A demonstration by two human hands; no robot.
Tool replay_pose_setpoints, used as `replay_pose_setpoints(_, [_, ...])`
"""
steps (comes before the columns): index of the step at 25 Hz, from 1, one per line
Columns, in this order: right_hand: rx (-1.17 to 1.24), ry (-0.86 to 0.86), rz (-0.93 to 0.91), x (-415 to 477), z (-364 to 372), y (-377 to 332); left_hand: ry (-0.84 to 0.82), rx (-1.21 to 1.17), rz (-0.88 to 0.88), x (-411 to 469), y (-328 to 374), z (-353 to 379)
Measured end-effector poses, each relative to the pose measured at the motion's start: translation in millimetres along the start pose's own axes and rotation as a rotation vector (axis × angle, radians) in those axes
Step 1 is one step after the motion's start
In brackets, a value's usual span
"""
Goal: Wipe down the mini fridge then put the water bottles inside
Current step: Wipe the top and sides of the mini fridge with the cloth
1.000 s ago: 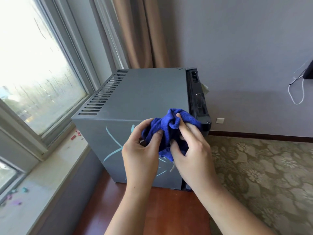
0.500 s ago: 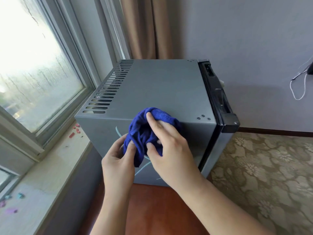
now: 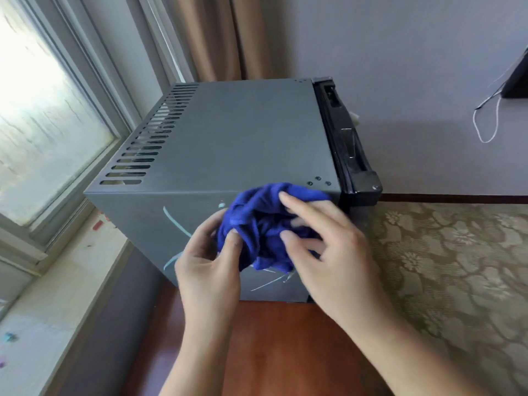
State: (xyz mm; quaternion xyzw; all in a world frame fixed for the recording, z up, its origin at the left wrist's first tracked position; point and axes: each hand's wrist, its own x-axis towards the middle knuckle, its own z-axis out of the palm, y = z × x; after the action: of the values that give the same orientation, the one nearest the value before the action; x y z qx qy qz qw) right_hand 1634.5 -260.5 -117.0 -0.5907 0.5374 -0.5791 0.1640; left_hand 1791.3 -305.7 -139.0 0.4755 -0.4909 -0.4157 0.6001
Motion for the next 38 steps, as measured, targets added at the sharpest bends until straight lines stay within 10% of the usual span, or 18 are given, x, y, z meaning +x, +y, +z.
replay_pose_setpoints(5, [-0.085, 0.149, 0.293, -31, -74, 27, -0.040, -0.020, 0.126, -19, 19, 38])
replay_pose_setpoints(9, [0.344, 0.047, 0.548, -49, -64, 28, -0.094, -0.034, 0.231, -18, 29, 47])
replay_pose_setpoints(17, [0.211, 0.309, 0.279, -16, 4, 1, -0.050, 0.221, 0.382, 6, 27, 8])
replay_pose_setpoints(25, [-0.241, 0.095, -0.150, 17, 125, -36, 0.212, 0.072, 0.167, 61, -4, -102])
replay_pose_setpoints(38, [-0.328, -0.145, -0.225, 10, 175, -27, 0.254, -0.022, -0.002, 72, -48, -141])
